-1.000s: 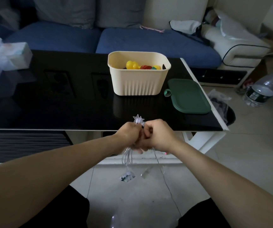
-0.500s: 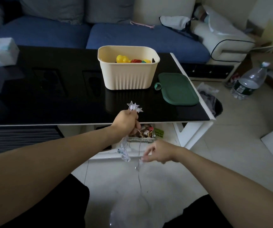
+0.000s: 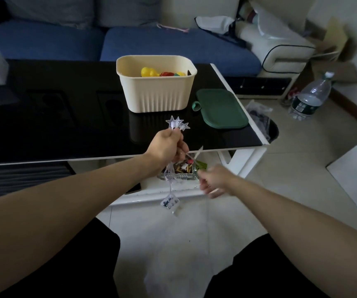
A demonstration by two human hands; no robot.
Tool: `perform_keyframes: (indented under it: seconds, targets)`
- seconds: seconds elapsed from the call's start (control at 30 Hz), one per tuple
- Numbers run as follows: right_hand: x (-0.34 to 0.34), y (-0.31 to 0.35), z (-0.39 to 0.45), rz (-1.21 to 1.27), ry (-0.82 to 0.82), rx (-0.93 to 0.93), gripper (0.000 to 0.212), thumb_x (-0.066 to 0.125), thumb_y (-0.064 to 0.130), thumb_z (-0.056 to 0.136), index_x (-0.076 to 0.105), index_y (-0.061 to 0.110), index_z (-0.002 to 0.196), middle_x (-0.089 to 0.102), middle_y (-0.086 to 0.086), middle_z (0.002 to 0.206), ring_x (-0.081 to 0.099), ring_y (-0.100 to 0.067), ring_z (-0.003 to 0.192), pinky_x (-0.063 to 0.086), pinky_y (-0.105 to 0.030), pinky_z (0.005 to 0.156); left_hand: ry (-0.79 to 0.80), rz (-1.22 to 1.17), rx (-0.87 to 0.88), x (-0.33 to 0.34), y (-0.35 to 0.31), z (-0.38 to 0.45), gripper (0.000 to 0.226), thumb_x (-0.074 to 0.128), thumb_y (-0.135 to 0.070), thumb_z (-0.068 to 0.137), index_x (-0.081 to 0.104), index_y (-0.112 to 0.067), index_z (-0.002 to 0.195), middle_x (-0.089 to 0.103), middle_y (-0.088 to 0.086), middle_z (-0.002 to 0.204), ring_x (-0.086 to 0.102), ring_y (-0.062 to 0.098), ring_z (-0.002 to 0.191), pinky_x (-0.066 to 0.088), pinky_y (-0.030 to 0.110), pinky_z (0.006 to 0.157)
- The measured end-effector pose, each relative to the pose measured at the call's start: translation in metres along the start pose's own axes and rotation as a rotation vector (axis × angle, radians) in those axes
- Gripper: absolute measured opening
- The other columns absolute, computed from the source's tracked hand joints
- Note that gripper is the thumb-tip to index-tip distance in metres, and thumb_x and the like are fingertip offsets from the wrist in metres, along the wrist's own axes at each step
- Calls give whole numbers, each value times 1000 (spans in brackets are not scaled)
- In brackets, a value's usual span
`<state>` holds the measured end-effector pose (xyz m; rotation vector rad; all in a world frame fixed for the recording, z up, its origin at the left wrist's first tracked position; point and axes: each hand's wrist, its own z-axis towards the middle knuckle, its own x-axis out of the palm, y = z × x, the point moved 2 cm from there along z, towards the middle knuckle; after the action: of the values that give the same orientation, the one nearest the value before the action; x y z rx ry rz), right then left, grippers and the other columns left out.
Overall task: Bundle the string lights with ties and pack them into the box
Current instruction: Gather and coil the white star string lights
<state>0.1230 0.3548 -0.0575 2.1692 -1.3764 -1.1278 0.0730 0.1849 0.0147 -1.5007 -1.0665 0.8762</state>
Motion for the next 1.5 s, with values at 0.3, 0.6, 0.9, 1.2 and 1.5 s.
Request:
perform_keyframes:
  seconds: [0.3,0.6,0.9,1.2,1.5]
  targets:
    - [-85,-17,-11,110,-199,95,58,60,49,97,54,1,130,70,-13,109,66,-29,100,56,-38,80,55,89,-82,25,6,5,30,34,-18,104,48,-8,80,61,14,80,55,20,57,41,23,46]
    - [-86,-63,-30,316,-57,39,61,59,47,97,47,8,141,61,-7,135,59,-29,123,52,-44,100,174,212,-256,39,10,8,31,33,-15,106,48,-5,81,66,17,80,59,19,56,44,21,43]
    - [-94,-73,-42,103,-168,-24,52,61,48,96,57,12,134,59,-2,130,53,-21,124,50,-41,100,245,280,-213,43,15,5,32,32,-10,103,47,-6,75,65,20,80,52,18,48,39,27,51]
    - [-104,-82,-48,-275,-722,-266,23,63,19,98,70,-1,91,62,-8,85,53,-25,80,34,-20,65,174,213,-148,43,6,7,29,33,-14,102,47,-9,77,69,15,76,49,18,52,39,29,53]
    - [-128,-59,-71,271,-351,-393,39,57,2,99,60,15,136,64,-15,87,59,-17,51,56,-30,56,202,449,5,31,-13,9,32,33,-23,106,50,-12,82,68,6,77,47,14,58,42,31,61]
